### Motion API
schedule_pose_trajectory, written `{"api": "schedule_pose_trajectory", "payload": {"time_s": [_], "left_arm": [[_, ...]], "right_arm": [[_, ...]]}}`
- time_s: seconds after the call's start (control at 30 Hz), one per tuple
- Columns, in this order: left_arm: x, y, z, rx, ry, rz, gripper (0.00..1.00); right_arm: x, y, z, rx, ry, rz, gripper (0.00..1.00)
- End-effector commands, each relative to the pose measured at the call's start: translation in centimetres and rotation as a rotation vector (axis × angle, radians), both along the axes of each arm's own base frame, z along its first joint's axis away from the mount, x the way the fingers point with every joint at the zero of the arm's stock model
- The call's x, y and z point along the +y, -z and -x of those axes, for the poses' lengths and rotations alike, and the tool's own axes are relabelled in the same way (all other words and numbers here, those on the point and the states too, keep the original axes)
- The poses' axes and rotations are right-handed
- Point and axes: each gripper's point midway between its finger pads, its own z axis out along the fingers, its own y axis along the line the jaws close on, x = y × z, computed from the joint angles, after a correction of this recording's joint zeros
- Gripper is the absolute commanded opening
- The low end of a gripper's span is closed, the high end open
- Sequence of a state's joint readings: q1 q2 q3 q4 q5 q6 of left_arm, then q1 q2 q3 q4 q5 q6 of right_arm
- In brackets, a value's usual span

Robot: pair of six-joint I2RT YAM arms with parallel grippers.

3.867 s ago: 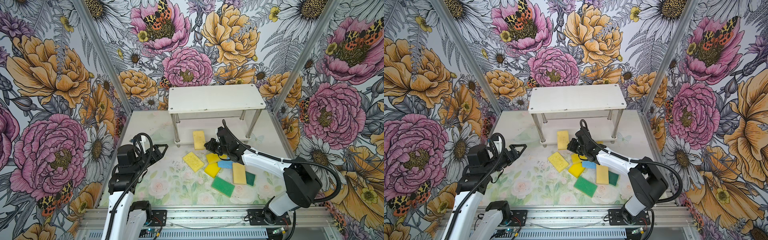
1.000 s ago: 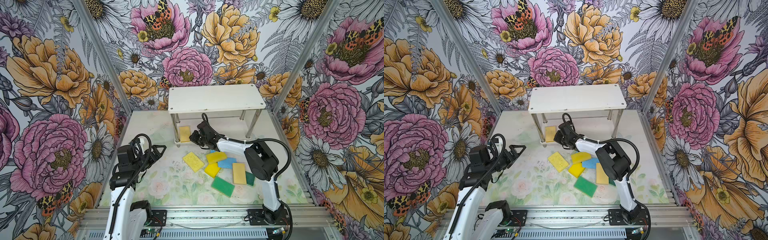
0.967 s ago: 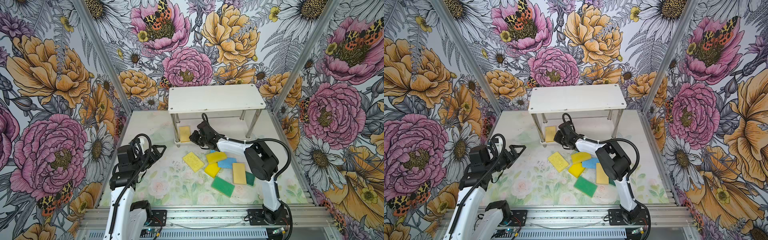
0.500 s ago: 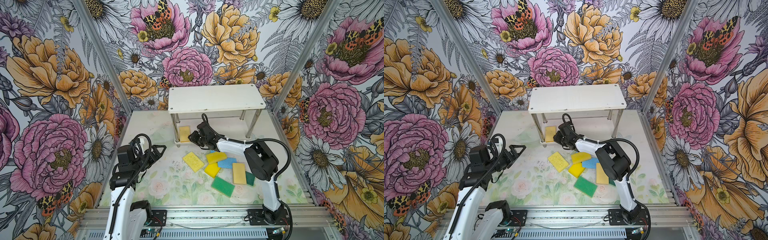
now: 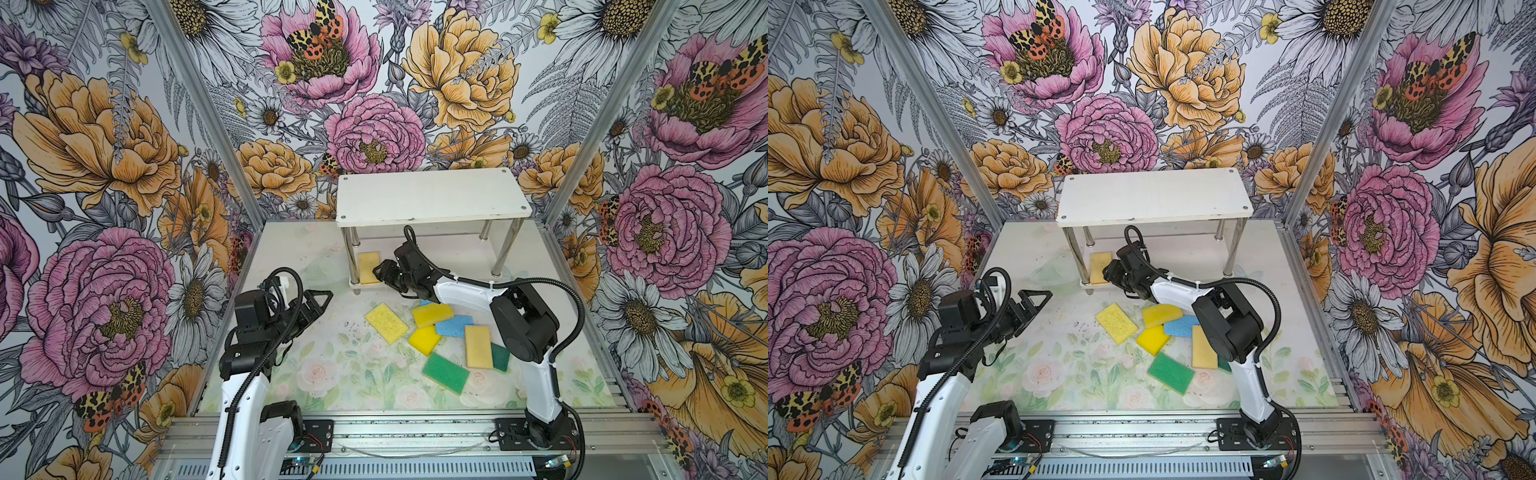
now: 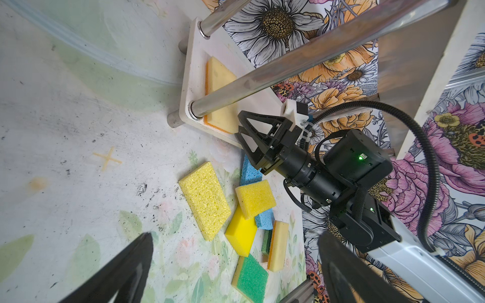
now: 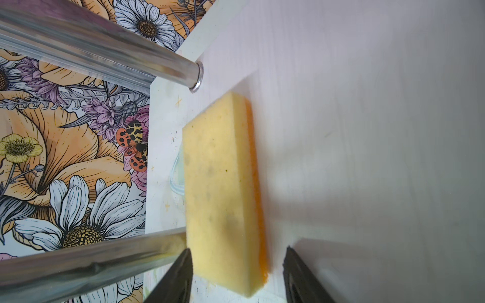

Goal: Arrange cleaning sponges on a shelf
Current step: Place the cleaning sponge at the shelf.

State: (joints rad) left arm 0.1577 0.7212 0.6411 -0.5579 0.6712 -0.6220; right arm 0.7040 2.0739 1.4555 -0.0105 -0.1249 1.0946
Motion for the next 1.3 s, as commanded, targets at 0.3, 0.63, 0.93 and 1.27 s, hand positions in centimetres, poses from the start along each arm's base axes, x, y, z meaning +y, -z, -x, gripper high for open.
{"api": "schedule_pose_trajectory", "payload": {"time_s": [0.3, 0.63, 0.93, 1.27], "left_arm": [[-0.2, -0.2, 0.0, -0.010, 0.026, 0.009, 0.99], [-0.4, 0.0, 0.0, 0.003, 0.032, 0.024, 0.99], [-1.5, -0.1, 0.5, 0.022, 0.062, 0.069, 0.99], [-8.5, 4.1, 1.1, 0.103, 0.127, 0.031, 0.96]], "right_arm": [[-0.5, -3.8, 0.7, -0.074, -0.010, -0.006, 0.62], [-1.4, -5.6, 1.4, -0.112, -0.012, 0.007, 0.67], [-3.0, -6.5, 3.5, -0.123, -0.037, 0.016, 0.69], [-7.6, -6.6, 9.4, -0.114, -0.109, 0.059, 0.67]]}}
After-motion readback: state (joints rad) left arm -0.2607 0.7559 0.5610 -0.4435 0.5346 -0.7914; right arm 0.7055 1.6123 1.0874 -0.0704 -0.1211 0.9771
